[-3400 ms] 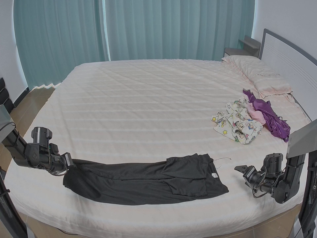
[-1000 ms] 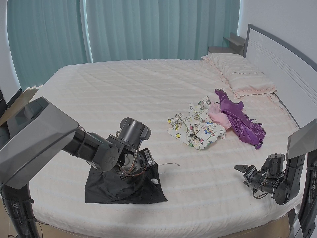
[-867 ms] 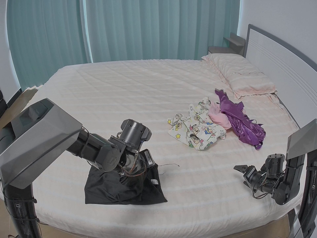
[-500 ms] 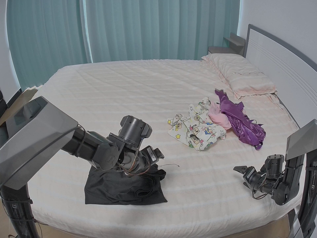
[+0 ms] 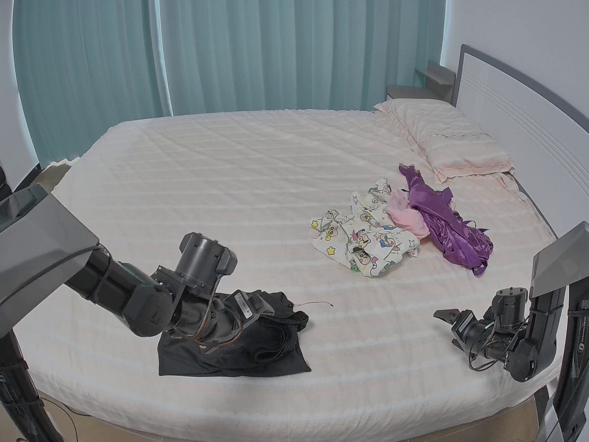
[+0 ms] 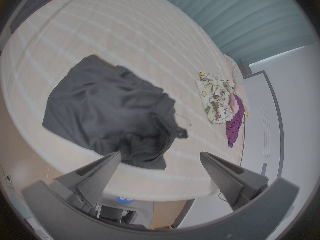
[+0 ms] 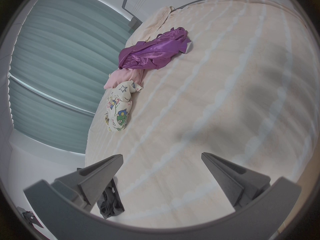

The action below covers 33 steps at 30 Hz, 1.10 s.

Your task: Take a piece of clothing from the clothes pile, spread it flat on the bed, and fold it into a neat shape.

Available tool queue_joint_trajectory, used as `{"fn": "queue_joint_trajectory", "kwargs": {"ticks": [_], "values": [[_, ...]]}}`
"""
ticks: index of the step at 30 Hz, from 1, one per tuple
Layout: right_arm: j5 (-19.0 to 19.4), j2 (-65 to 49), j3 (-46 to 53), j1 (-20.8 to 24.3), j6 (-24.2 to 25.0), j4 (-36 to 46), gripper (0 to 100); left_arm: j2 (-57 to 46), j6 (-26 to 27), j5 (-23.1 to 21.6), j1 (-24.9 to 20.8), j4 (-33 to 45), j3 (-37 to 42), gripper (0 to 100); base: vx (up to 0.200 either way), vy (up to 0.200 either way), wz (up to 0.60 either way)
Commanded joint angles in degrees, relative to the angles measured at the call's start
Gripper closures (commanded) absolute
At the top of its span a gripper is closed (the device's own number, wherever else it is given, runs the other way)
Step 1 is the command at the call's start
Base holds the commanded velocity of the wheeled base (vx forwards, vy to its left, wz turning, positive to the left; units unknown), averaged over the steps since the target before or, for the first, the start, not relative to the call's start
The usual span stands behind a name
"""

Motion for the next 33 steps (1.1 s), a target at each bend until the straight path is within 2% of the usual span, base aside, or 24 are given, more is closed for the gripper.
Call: {"fn": "queue_joint_trajectory", "kwargs": {"ticks": [1, 8, 12, 13, 15, 19, 28, 33], "values": [[0.01, 0.17, -0.06, 0.09, 0.02, -0.01, 0, -4.01, -1.72, -3.61, 1.85, -5.69, 10.03, 0, 0.000, 0.000, 0.00], [0.01, 0.08, 0.03, 0.44, -0.06, -0.01, 0, -4.09, -5.85, -4.14, 5.19, -8.50, 11.43, 0, 0.000, 0.000, 0.00], [0.01, 0.08, 0.03, 0.44, -0.06, -0.01, 0, -4.45, -7.69, -8.98, 7.47, -11.93, 12.40, 0, 0.000, 0.000, 0.00], [0.01, 0.08, 0.03, 0.44, -0.06, -0.01, 0, -4.45, -7.69, -8.98, 7.47, -11.93, 12.40, 0, 0.000, 0.000, 0.00], [0.01, 0.08, 0.03, 0.53, -0.06, -0.01, 0, -4.36, -7.96, -13.37, 9.93, -12.37, 13.10, 0, 0.000, 0.200, 0.00], [-0.08, 0.08, -0.06, 1.06, 0.02, -0.01, 0, -4.01, -7.43, -16.36, 13.62, -12.89, 13.28, 0, 0.000, 0.200, 0.00], [-0.52, -0.36, -0.32, 2.38, 0.90, -0.01, 0, -0.84, -6.99, -17.50, 19.42, -20.63, 15.04, 0, 0.000, 0.200, 0.00], [-1.92, -0.88, -0.06, 4.49, 2.92, -2.83, 0, 0.04, -6.02, -17.68, 19.69, -24.76, 17.06, 0, 0.000, 0.200, 0.00]]}}
